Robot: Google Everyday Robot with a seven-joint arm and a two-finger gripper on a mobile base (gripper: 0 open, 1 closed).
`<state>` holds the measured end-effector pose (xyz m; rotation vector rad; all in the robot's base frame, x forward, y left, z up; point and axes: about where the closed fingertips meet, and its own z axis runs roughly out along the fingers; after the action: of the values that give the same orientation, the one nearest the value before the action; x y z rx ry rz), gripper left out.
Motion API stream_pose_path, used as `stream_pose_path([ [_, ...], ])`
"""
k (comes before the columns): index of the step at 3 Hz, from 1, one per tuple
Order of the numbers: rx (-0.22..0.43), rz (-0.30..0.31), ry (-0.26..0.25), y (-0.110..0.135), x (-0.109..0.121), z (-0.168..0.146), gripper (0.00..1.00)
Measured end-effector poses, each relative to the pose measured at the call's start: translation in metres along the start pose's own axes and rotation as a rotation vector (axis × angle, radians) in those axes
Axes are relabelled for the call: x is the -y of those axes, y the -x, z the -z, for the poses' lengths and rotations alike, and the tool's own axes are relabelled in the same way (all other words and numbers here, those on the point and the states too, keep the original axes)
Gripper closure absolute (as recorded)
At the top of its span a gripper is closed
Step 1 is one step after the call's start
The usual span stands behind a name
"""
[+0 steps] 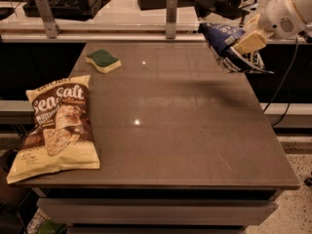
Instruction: Move blue chip bag near brown chip bag
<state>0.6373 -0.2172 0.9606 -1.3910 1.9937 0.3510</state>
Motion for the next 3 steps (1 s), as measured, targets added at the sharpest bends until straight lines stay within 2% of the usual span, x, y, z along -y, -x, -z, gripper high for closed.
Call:
stream_pose_path([
  [1,-0.016,0.011,0.003,0.006,-0.03,0.012,1.0],
  [3,-0.031,0.039,0.04,0.021,-0.098,0.016,1.0],
])
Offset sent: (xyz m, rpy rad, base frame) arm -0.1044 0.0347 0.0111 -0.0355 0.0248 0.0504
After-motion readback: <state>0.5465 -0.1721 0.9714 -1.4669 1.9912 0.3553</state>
